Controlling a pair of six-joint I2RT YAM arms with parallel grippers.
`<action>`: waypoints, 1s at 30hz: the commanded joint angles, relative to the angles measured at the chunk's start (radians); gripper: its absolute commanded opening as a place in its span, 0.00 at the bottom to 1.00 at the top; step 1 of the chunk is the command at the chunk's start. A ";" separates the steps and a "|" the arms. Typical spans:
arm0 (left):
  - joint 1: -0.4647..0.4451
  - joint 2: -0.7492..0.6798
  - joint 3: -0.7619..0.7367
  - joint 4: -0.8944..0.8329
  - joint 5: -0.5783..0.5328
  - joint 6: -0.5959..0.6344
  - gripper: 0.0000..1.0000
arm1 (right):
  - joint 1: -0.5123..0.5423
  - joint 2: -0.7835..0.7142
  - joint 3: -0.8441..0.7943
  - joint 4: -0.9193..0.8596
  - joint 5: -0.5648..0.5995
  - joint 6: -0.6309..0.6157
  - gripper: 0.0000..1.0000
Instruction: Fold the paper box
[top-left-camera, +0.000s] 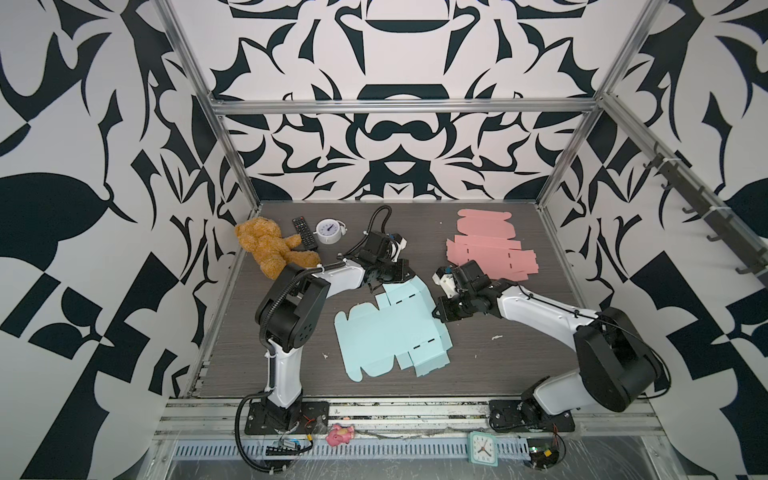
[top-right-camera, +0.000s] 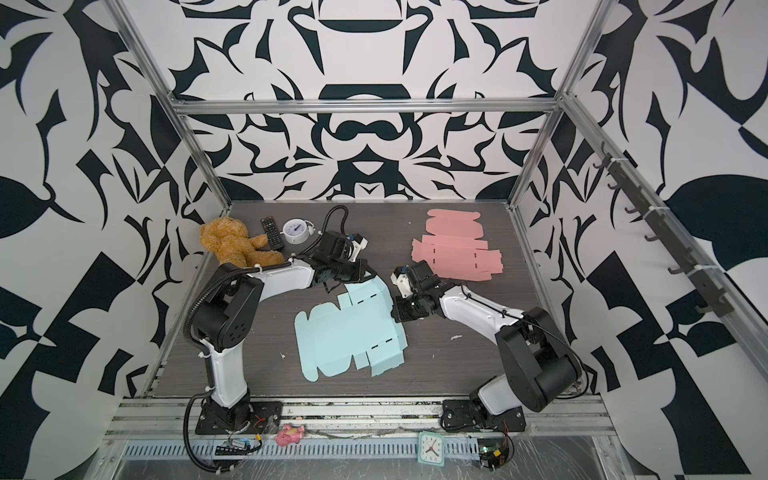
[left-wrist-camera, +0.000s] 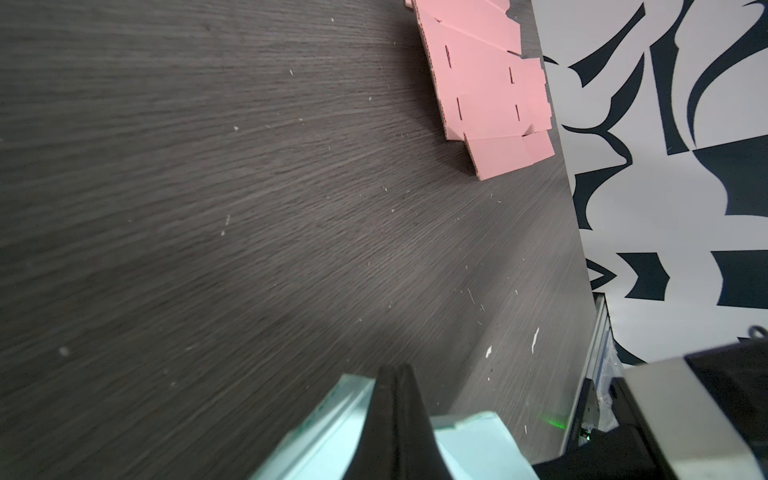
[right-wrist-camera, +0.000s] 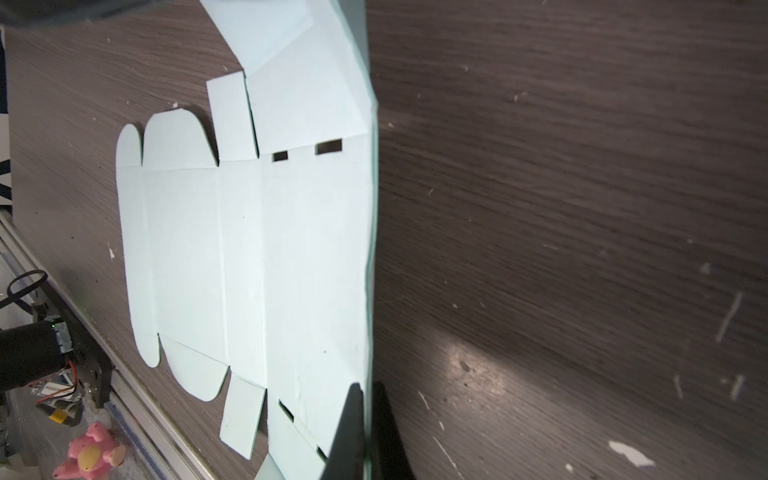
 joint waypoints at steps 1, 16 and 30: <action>-0.011 -0.052 -0.035 -0.014 0.000 0.015 0.00 | 0.010 -0.036 0.041 -0.004 0.020 -0.021 0.00; -0.042 -0.139 -0.110 -0.030 -0.006 0.035 0.00 | 0.017 -0.033 0.058 -0.040 0.048 -0.026 0.00; -0.104 -0.169 -0.132 -0.026 -0.011 0.005 0.00 | 0.024 -0.034 0.086 -0.066 0.059 -0.026 0.00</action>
